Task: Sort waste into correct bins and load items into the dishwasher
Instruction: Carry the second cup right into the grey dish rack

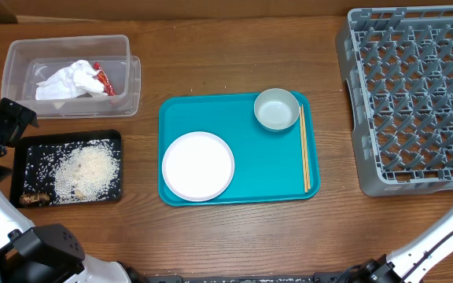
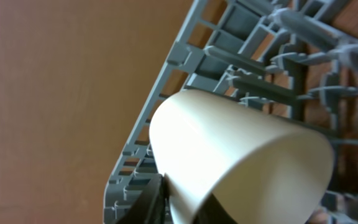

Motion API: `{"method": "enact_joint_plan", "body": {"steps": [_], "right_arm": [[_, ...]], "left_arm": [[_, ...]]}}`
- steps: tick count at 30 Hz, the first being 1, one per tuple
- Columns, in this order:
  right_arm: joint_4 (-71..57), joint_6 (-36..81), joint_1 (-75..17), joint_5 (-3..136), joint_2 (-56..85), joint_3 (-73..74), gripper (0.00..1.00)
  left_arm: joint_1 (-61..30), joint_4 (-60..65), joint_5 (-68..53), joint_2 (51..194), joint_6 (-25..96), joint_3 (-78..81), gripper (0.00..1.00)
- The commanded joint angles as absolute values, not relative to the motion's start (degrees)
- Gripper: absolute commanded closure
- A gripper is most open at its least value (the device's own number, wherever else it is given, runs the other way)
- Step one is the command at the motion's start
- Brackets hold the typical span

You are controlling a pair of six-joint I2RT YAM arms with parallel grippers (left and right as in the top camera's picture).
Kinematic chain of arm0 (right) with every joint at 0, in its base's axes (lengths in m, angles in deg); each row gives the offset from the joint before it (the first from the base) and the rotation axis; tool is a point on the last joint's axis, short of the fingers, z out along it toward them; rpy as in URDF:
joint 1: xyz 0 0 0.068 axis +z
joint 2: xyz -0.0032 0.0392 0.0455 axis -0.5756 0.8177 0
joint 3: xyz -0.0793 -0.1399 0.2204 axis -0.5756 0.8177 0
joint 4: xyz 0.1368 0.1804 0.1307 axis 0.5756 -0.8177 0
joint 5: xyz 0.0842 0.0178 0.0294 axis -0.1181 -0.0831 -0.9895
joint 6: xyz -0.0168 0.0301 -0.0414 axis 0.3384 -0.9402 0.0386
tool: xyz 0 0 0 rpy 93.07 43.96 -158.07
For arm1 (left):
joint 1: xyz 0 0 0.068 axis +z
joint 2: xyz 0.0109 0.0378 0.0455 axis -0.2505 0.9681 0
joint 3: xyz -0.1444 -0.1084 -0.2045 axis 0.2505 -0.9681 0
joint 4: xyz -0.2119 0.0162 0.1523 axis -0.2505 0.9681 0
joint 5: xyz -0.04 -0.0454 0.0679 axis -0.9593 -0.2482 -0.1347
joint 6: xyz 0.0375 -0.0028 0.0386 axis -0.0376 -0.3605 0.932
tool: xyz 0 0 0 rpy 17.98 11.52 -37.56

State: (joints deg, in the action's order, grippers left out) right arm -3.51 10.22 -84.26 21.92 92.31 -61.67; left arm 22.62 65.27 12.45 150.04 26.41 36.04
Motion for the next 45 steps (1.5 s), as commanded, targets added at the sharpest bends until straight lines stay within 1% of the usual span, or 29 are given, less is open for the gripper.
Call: {"method": "enact_joint_plan", "body": {"steps": [1,3,11,16,22,27,30,32,33,35,38,45], "right_arm": [[-4.47,10.29,-85.88,27.06,93.12,-61.1,0.8],[-5.85,10.27,-86.27,28.92,92.4,-61.08,0.79],[-13.46,10.31,-87.39,43.15,85.56,-61.1,0.78],[-17.41,8.17,-87.32,53.31,80.71,-61.1,0.76],[-17.48,7.56,-86.54,52.22,78.96,-61.08,0.75],[-15.49,10.57,-83.56,48.81,78.96,-61.08,0.8],[-14.35,15.49,-79.46,49.92,78.98,-61.06,0.92],[-13.98,17.26,-76.31,55.04,79.04,-61.01,0.96],[-13.72,17.22,-74.27,59.78,79.26,-61.01,0.96],[-12.78,17.22,-71.67,64.63,79.98,-61.01,0.96],[-12.25,16.89,-68.9,68.19,81.38,-61.01,0.96],[-13.11,15.49,-67.02,76.74,84.46,-61.01,0.96]], "left_arm": [[22.2,65.3,12.82,149.89,25.45,35.78,0.0],[22.2,65.27,12.82,149.89,25.45,35.78,0.0],[22.2,65.27,12.82,149.89,25.43,35.78,0.0],[22.2,65.3,12.82,149.89,25.45,35.78,0.0],[22.2,65.3,12.82,149.89,25.45,35.78,0.0],[22.2,65.27,12.82,149.89,25.43,35.78,0.0],[22.2,65.27,12.82,149.89,25.45,35.78,0.0],[22.2,65.3,12.82,149.89,25.43,35.78,0.0],[22.2,65.27,12.82,149.89,25.45,35.78,0.0],[22.2,65.3,12.82,149.89,25.43,35.78,0.0],[22.2,65.27,12.82,149.89,25.43,35.78,0.0],[22.2,65.27,12.82,149.89,25.43,35.78,0.0]]}}
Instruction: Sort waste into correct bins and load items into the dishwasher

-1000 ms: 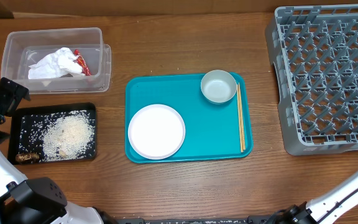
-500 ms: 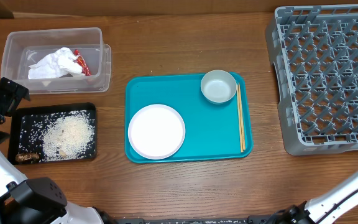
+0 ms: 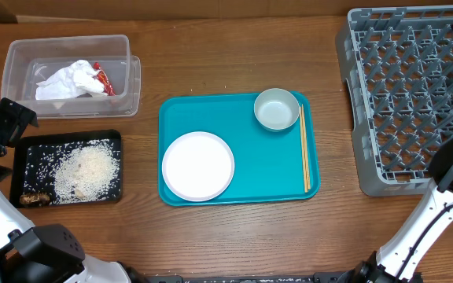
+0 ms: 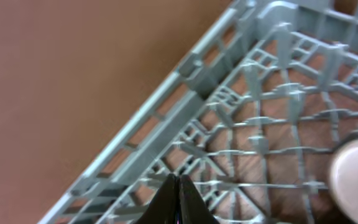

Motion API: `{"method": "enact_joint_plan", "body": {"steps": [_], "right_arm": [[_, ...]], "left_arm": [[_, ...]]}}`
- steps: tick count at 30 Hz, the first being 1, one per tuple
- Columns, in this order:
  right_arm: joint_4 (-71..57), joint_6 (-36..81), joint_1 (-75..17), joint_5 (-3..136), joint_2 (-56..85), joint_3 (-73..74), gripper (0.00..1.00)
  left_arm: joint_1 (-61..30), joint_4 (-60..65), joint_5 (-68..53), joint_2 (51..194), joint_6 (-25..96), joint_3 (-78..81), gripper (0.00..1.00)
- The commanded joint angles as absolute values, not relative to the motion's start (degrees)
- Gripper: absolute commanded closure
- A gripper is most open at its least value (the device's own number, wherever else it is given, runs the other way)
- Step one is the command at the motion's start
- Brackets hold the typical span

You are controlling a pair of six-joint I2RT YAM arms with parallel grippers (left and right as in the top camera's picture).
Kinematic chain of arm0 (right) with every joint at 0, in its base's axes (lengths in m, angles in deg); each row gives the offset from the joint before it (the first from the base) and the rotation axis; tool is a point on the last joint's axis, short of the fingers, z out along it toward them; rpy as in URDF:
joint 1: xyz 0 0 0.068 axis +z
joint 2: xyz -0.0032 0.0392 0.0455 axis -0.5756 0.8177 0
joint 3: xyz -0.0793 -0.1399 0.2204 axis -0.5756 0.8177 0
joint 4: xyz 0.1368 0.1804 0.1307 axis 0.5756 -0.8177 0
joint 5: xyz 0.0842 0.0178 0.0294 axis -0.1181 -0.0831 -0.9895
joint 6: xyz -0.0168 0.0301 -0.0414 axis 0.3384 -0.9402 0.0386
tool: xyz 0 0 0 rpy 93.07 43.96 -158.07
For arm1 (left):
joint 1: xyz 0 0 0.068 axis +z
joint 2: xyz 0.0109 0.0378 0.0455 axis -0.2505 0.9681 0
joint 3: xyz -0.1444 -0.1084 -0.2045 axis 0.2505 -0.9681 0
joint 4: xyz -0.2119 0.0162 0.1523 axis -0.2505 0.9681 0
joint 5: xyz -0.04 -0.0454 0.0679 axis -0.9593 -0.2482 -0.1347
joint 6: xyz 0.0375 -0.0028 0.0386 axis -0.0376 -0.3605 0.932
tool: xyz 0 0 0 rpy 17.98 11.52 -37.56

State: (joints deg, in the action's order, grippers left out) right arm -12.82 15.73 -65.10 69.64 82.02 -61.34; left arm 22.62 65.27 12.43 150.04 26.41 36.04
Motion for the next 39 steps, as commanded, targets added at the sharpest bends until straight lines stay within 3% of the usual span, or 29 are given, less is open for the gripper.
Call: {"method": "enact_joint_plan", "body": {"steps": [1,26,39], "right_arm": [[-13.61,15.49,-67.02,78.12,84.66,-61.01,0.96],[-19.05,17.41,-69.34,91.71,86.78,-61.08,0.96],[-28.1,11.14,-72.85,99.06,81.21,-63.0,0.96]], "left_arm": [[22.2,65.27,12.82,149.89,25.45,35.78,0.0],[22.2,65.3,12.82,149.89,25.43,35.78,0.0],[22.2,65.27,12.82,149.89,25.43,35.78,0.0]]}}
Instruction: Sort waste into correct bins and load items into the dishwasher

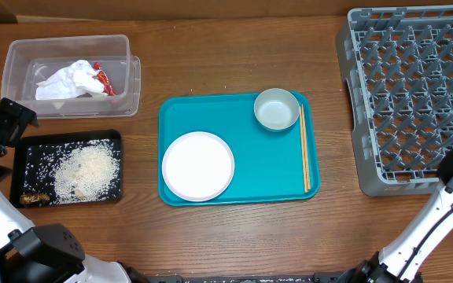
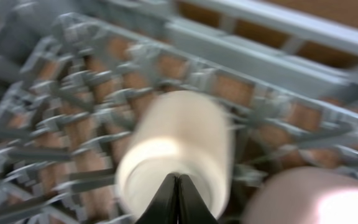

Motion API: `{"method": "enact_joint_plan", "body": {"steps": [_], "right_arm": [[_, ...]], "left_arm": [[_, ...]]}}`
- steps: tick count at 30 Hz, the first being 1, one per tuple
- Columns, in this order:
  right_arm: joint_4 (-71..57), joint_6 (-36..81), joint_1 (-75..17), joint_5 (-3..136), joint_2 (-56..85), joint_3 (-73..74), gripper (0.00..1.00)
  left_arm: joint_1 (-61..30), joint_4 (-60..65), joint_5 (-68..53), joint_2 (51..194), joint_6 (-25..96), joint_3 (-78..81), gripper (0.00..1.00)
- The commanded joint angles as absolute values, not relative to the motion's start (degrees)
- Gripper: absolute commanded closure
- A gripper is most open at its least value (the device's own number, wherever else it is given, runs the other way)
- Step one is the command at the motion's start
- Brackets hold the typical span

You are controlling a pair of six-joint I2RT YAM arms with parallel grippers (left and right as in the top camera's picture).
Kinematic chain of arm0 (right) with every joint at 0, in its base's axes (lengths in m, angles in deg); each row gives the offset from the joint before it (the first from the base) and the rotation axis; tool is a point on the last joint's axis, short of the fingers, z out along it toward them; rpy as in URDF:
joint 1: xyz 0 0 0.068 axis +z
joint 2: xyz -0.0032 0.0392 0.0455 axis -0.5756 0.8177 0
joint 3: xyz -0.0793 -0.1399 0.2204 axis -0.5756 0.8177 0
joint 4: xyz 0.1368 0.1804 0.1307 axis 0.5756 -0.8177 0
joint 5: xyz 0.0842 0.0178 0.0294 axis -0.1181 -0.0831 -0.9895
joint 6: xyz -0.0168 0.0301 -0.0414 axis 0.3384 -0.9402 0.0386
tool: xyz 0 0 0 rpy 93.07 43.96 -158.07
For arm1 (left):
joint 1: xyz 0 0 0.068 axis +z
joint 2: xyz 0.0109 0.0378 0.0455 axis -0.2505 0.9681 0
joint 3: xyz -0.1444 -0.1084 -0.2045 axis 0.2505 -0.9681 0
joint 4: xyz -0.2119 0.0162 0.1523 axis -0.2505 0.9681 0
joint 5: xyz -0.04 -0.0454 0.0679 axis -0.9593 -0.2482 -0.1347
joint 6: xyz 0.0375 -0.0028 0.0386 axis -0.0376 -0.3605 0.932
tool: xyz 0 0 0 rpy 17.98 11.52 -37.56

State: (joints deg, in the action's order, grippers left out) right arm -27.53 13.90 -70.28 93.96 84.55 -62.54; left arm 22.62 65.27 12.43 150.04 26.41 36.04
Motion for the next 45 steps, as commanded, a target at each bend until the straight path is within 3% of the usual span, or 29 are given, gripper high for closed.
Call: {"method": "enact_joint_plan", "body": {"steps": [1,8,11,14,16,28,45], "right_arm": [[-28.65,11.14,-73.12,98.99,80.38,-63.0,0.96],[-31.58,4.91,-73.47,97.24,71.24,-63.0,0.94],[-30.55,5.0,-73.4,87.89,66.54,-63.0,0.89],[-29.89,7.51,-73.4,81.79,65.27,-63.0,0.91],[-30.94,8.41,-73.4,81.44,66.04,-62.85,0.96],[-30.4,8.37,-73.4,81.22,78.52,-62.06,0.96],[-23.99,8.34,-73.4,81.68,85.58,-62.04,0.96]], "left_arm": [[22.2,65.27,12.82,149.89,25.43,35.78,0.0],[22.2,65.27,12.82,149.89,25.43,35.78,0.0],[22.2,65.27,12.82,149.89,25.43,35.78,0.0],[22.2,65.27,12.82,149.89,25.43,35.78,0.0],[22.2,65.27,12.82,149.89,25.45,35.78,0.0],[22.2,65.27,12.82,149.89,25.45,35.78,0.0],[22.2,65.27,12.82,149.89,25.45,35.78,0.0]]}}
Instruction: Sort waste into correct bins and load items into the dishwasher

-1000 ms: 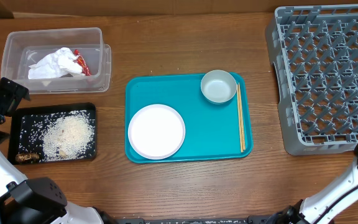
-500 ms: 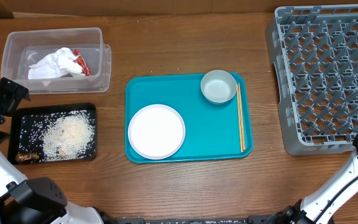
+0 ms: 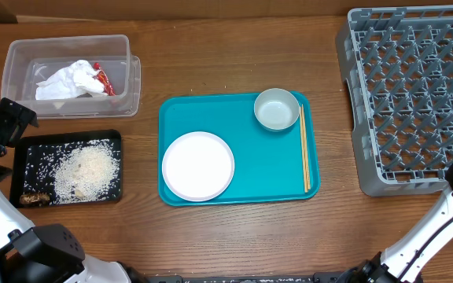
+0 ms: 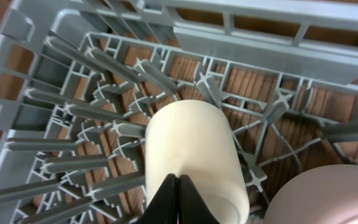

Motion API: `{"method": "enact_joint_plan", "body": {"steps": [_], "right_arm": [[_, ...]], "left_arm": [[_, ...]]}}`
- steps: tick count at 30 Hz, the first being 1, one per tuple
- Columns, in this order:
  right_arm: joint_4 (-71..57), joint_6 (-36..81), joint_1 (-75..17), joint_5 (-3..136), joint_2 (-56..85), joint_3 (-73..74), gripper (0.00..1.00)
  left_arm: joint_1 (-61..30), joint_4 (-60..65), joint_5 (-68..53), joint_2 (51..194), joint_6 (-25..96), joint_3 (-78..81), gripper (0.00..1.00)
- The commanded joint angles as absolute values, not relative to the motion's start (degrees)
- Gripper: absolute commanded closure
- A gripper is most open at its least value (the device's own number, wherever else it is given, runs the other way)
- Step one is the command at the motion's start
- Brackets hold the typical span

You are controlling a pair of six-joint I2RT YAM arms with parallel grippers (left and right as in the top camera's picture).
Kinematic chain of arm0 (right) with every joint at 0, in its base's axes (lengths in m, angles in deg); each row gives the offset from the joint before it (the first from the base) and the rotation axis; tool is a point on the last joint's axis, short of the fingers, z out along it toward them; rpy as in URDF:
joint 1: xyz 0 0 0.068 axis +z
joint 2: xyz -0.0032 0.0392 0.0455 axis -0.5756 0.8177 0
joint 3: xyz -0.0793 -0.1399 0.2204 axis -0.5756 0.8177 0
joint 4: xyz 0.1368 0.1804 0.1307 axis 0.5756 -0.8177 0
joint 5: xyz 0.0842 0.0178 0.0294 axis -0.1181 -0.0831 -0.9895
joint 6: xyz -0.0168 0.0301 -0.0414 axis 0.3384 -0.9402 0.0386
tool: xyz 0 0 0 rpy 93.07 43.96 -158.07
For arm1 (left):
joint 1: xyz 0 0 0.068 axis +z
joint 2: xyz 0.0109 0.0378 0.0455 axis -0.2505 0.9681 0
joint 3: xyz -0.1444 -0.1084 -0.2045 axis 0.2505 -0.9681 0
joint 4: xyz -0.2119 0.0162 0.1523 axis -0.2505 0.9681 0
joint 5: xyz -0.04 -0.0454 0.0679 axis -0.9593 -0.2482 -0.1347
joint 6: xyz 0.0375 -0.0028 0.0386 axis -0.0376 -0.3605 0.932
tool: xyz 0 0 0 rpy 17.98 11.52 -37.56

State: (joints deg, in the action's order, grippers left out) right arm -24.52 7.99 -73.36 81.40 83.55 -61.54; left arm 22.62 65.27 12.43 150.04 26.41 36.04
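A cream cup (image 4: 191, 155) lies on its side among the tines of the grey dish rack (image 4: 260, 43). My right gripper (image 4: 177, 177) hangs just above it, fingers pressed together with nothing between them. A second pale, pinkish dish (image 4: 328, 199) shows at the lower right. In the overhead view the rack (image 3: 407, 102) stands at the far right, with only the right arm showing at the frame edge. On the teal tray (image 3: 250, 181) sit a white plate (image 3: 198, 165), a pale green bowl (image 3: 276, 108) and chopsticks (image 3: 304, 149). The left gripper (image 3: 5, 119) rests at the left edge, its jaws unreadable.
A clear bin (image 3: 22, 59) at the back left holds crumpled tissue and a red wrapper (image 3: 73, 79). In front of it, a black tray (image 3: 30, 145) carries rice (image 3: 89, 169) and a brown scrap.
The right wrist view was blurred and is now sharp and steady over the same cream cup in the rack. The fingers stay shut. The right arm sits slightly nearer the table's right edge.
At first the cream cup was right against my right gripper over the rack's corner. Then the fingers were shut and bare, with the cup off to the right in the rack. After that the gripper was above the cup lying in the rack, as now.
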Motion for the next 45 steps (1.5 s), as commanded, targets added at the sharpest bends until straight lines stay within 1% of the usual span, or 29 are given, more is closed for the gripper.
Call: {"method": "enact_joint_plan", "body": {"steps": [1,10,16,18,23,25,29,32,34,45], "right_arm": [[-23.79,8.34,-73.4,81.7,85.64,-62.04,0.96],[-19.58,8.48,-73.4,81.72,85.67,-62.06,0.96],[-17.54,14.46,-73.4,81.68,85.12,-62.24,0.96],[-17.28,14.44,-73.4,81.59,84.18,-62.37,0.96],[-15.4,14.46,-73.42,74.6,79.83,-62.54,0.96],[-16.36,14.42,-73.42,72.61,78.78,-62.54,0.96],[-22.55,12.74,-73.31,73.09,78.26,-62.54,0.96],[-27.29,9.33,-73.31,76.61,78.26,-62.54,0.96],[-29.0,9.26,-73.4,77.46,78.26,-62.54,0.96],[-29.52,9.26,-73.47,79.78,80.62,-62.04,0.96]], "left_arm": [[22.2,65.27,12.82,149.89,25.45,35.78,0.0],[22.2,65.27,12.82,149.89,25.43,35.78,0.0],[22.2,65.27,12.82,149.89,25.43,35.78,0.0],[22.2,65.27,12.82,149.89,25.43,35.78,0.0],[22.22,65.27,12.82,149.89,25.45,35.78,0.0],[22.2,65.27,12.82,149.89,25.43,35.78,0.0],[22.2,65.3,12.82,149.89,25.45,35.78,0.0],[22.2,65.3,12.82,149.89,25.43,35.78,0.0],[22.2,65.27,12.82,149.89,25.43,35.78,0.0],[22.2,65.27,12.82,149.89,25.45,35.78,0.0]]}}
